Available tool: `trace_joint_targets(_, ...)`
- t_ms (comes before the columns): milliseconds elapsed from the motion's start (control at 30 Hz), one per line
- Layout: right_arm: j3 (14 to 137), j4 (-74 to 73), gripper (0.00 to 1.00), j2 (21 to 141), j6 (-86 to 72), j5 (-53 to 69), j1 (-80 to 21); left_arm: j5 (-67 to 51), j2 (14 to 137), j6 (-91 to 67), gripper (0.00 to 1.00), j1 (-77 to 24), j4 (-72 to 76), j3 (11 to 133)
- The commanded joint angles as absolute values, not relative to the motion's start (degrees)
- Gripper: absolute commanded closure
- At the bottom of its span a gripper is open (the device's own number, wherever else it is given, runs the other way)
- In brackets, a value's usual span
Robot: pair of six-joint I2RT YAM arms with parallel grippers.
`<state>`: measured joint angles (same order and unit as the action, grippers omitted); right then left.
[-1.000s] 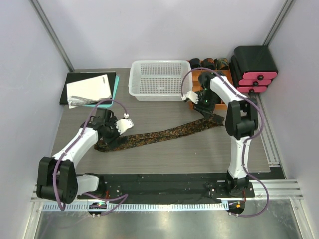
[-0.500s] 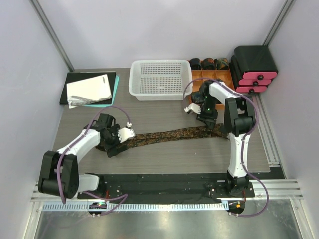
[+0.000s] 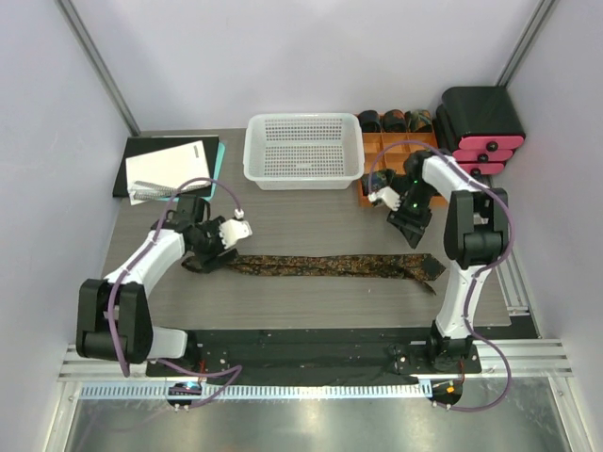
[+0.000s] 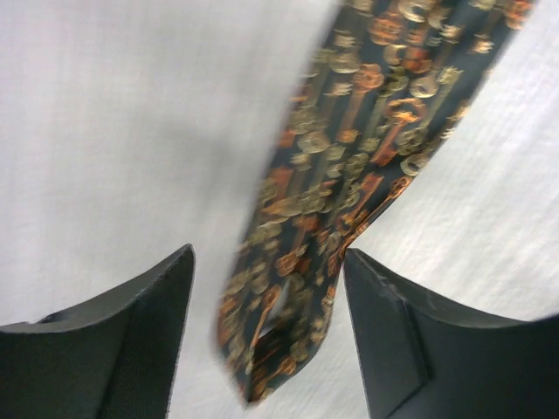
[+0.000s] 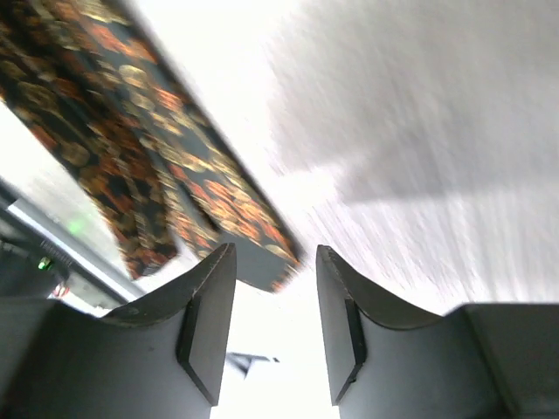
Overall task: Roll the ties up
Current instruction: Flatten out the tie at the center of the board.
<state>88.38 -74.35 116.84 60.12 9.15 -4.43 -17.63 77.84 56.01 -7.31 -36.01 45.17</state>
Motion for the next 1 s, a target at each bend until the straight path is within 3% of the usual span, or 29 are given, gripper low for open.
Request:
trace_joint_targets(0, 88.70, -79.10, 0.51, 111.89, 60.90, 12.66, -0.79, -20.83, 74.89, 62.37, 0.27, -5.45, -37.97, 47.73)
trace_joint_targets(100, 85.53, -77.70, 0.51, 110.92, 60.82, 12.65, -0.79, -20.92, 75.84, 64.94, 0.22, -5.36, -37.09, 46.93)
trace_joint_targets(400, 79.64, -70.32, 0.58, 112.15, 59.24, 10.03, -0.79, -14.94, 84.46, 64.60, 0.24, -5.19, -30.15, 47.46)
trace_joint_targets(600, 74.18, -65.31, 0.68, 111.97, 59.33, 4.75, -0.79, -11.08, 89.21, 65.83, 0.43, -4.92, -29.18, 48.34)
trace_joint_targets(767, 72.07, -63.20, 0.71, 112.59, 59.24, 2.37, 0.78, -10.63, 88.07, 66.09, 0.60, -3.17, -30.23, 49.04)
trace_joint_targets(967, 71.46, -62.40, 0.72, 112.94, 58.97, 1.58, 1.14, -11.52, 84.46, 68.29, 0.71, -0.26, -34.54, 48.43)
